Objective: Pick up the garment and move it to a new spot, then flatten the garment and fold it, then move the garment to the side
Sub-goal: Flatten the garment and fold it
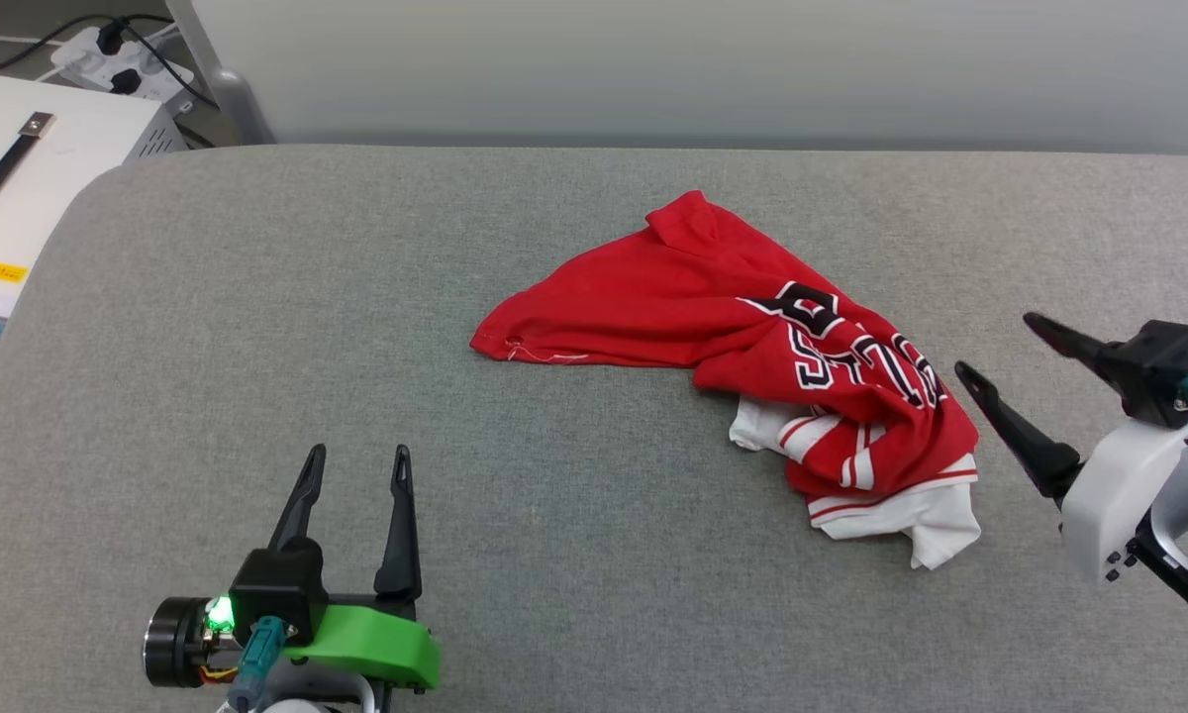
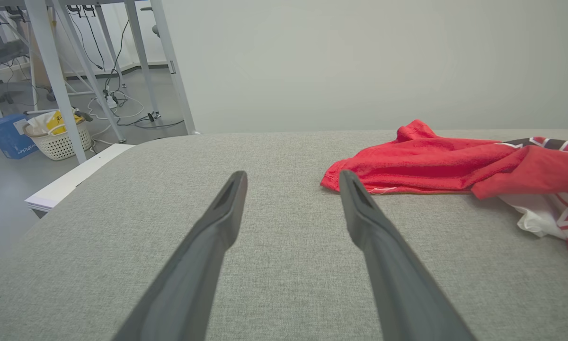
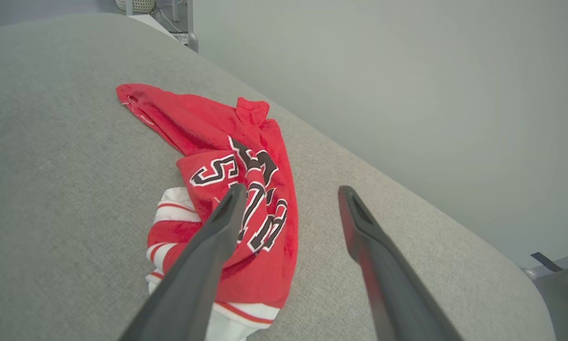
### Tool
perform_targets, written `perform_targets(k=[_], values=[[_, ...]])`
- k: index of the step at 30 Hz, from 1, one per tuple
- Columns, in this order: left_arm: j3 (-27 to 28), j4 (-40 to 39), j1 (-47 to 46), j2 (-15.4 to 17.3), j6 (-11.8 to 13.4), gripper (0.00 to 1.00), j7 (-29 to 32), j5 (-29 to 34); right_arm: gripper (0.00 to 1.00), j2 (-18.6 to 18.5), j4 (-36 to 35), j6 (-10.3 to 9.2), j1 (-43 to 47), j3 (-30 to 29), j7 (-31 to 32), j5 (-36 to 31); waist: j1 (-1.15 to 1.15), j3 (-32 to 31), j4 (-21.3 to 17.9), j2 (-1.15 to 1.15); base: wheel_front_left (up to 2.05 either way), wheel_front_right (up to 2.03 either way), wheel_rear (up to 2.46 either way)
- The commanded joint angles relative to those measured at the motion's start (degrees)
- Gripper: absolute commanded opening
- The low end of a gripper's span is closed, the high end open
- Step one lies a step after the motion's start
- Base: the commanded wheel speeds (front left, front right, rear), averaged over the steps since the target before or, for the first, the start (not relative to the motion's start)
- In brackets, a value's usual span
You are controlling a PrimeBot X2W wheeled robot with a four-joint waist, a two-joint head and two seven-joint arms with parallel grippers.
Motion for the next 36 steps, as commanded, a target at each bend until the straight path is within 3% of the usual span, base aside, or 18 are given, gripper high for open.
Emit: perform_targets(k=[1, 7, 11, 25, 26, 27, 28, 36], values=[[0.0, -0.1, -1.4, -0.3, 0.2, 1.0, -0.3, 0.2, 1.0, -1.1, -0.7, -0.05, -1.2, 1.6, 3.4, 2.8, 0.0, 0.9, 0.0, 0.0, 0.0, 0.0, 0.0], [-0.3, -0.2, -3.0, -0.4, 0.2, 1.0, -0.3, 0.3, 1.0, -5.9, -1.6, -0.05, -3.5, 8.7, 19.9, 11.3, 0.0, 3.3, 0.8, 0.0, 0.0, 0.0, 0.0], [-0.8, -0.3, -4.2, -0.4, 0.2, 1.0, -0.3, 0.2, 1.0, -7.6, -1.0, -0.05, -5.4, 12.5, 26.4, 12.3, 0.0, 5.3, 2.0, 0.0, 0.0, 0.0, 0.0], [-2.7, 0.0, -8.0, -0.4, 1.5, 1.0, -0.3, -1.3, 1.0, -4.8, 14.1, -0.05, -9.4, 25.3, 23.8, 10.8, 0.0, 11.3, 5.4, 0.0, 0.0, 0.0, 0.0], [-2.7, 0.1, -8.0, -0.4, 1.6, 1.0, -0.3, -1.3, 0.79, -4.6, 14.9, -0.05, -9.5, 25.8, 23.1, 11.3, 0.0, 11.3, 5.3, 0.0, 0.0, 0.0, 0.0], [-2.6, 0.1, -8.0, -0.4, 1.7, 1.0, -0.3, -1.3, 0.22, -4.2, 15.4, -0.05, -9.6, 26.0, 22.3, 11.7, 0.0, 11.2, 5.1, 0.0, 0.0, 0.0, 0.0], [-2.4, 0.1, -7.9, -0.4, 1.9, 1.0, -0.3, -1.3, 0.0, -3.9, 16.0, -0.05, -9.7, 26.1, 21.2, 12.2, 0.0, 11.0, 4.8, 0.0, 0.0, 0.0, 0.0], [-2.2, 0.9, -7.1, -0.4, 2.0, 1.0, -0.3, -1.0, 0.0, -5.7, 16.0, -0.05, -9.5, 21.8, 14.6, 15.8, 0.0, 8.1, 2.9, 0.0, 0.0, 0.0, 0.0]])
